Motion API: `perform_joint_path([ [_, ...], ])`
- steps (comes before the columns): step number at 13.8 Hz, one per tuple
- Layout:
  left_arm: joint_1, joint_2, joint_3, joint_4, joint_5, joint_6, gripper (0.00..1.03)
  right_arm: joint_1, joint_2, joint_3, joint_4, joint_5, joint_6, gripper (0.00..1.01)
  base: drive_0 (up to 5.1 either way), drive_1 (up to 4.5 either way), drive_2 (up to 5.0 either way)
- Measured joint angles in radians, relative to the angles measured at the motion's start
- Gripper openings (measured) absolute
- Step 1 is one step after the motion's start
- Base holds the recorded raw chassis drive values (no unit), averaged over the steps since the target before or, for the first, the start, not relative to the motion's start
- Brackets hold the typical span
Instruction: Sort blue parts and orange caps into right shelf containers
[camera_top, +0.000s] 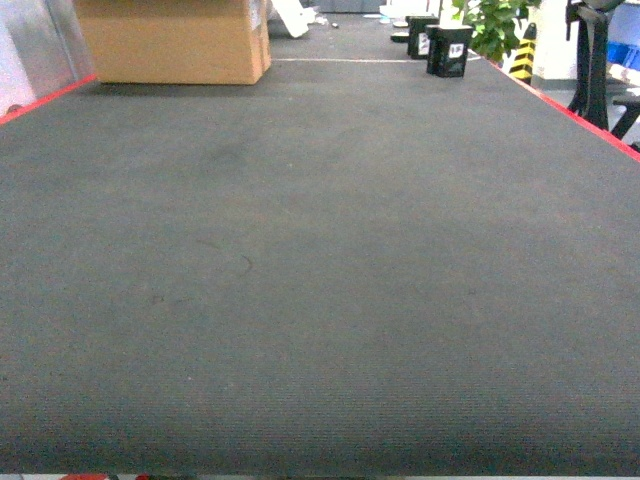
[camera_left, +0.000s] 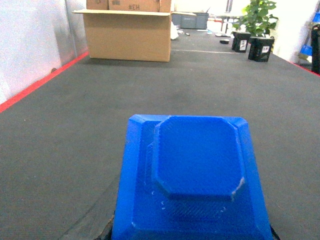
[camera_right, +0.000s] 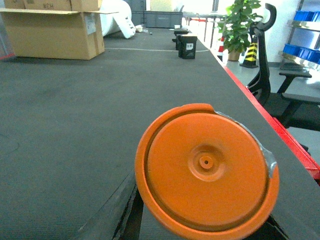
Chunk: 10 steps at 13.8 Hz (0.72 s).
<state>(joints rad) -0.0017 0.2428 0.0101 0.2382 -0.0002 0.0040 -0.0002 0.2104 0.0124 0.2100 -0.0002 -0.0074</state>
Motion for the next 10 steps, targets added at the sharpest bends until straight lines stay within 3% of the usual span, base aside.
perform_joint_path([
  [2, 0.0, -0.045, 0.0, -0.042, 0.0, 0.0, 0.43, 0.0, -0.034, 0.0, -0.036, 0.0, 0.0, 0.45, 0.0, 0.0, 0.0],
  [4, 0.0, -0.096, 0.001, -0.106, -0.002, 0.0, 0.43, 0.0, -0.198, 0.0, -0.217, 0.0, 0.0, 0.45, 0.0, 0.0, 0.0],
  [5, 0.0, -0.188, 0.001, -0.244, 0.001, 0.0, 0.43, 0.0, -0.209, 0.002, -0.2, 0.0, 0.0, 0.45, 0.0, 0.0, 0.0],
  [10, 0.001, -0.237, 0.001, -0.246, 0.0, 0.0, 0.43, 0.0, -0.208, 0.001, -0.216, 0.0, 0.0, 0.45, 0.0, 0.0, 0.0],
])
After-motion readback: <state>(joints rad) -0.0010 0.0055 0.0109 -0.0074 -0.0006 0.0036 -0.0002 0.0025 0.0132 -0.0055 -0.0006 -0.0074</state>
